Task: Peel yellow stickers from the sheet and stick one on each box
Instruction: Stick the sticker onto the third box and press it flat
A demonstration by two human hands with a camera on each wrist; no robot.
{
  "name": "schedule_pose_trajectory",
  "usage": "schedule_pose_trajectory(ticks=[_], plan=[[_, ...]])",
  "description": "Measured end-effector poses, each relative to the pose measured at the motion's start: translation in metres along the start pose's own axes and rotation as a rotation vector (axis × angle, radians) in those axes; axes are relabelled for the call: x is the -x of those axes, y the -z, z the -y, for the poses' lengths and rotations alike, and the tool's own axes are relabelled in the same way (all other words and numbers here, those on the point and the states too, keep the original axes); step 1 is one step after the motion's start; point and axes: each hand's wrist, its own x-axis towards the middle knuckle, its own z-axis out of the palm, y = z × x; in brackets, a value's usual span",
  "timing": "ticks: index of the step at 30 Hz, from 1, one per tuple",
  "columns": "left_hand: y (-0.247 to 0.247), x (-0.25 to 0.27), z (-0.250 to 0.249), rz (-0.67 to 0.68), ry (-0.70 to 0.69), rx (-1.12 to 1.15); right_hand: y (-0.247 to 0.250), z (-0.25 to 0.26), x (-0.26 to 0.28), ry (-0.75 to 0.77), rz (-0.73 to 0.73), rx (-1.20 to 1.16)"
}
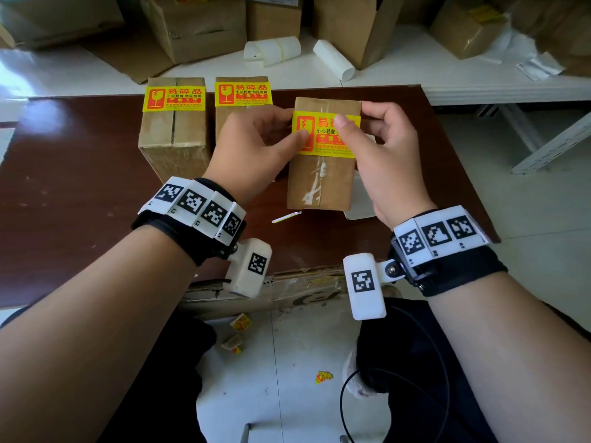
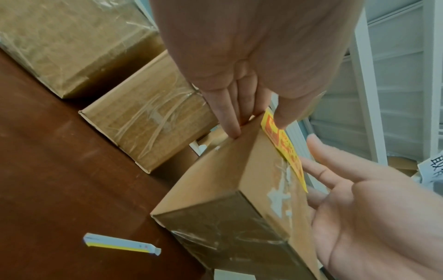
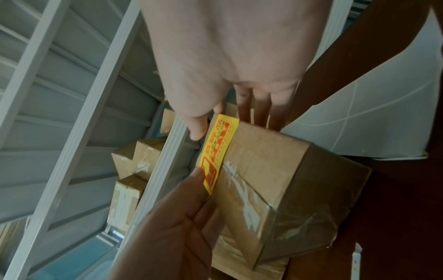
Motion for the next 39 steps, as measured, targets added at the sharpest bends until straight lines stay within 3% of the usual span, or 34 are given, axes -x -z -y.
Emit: schedule_pose_trajectory(ticks=[5, 18, 25, 31, 39], plan=[[-0.004, 0.001, -0.001, -0.043, 0.011, -0.023, -0.002, -0.002, 0.001, 0.075, -0.021, 0.179], [-0.018, 0.013, -0.012, -0.145, 0.082, -0.158, 0.005, -0.003, -0.008, 0.100, -0.057, 0.202], [-0.012, 0.005, -0.009, -0.023, 0.080, -0.104, 0.007, -0.002, -0.005, 0.092, -0.049, 0.248], [-0.010, 0.003, -0.013, -0.056, 0.136, -0.035, 0.009, 0.004, -0.004, 0.097, -0.024, 0.364], [-0.008, -0.003, -0.020, -0.073, 0.074, -0.150, 0.007, 0.000, -0.007, 0.133, -0.053, 0.359]])
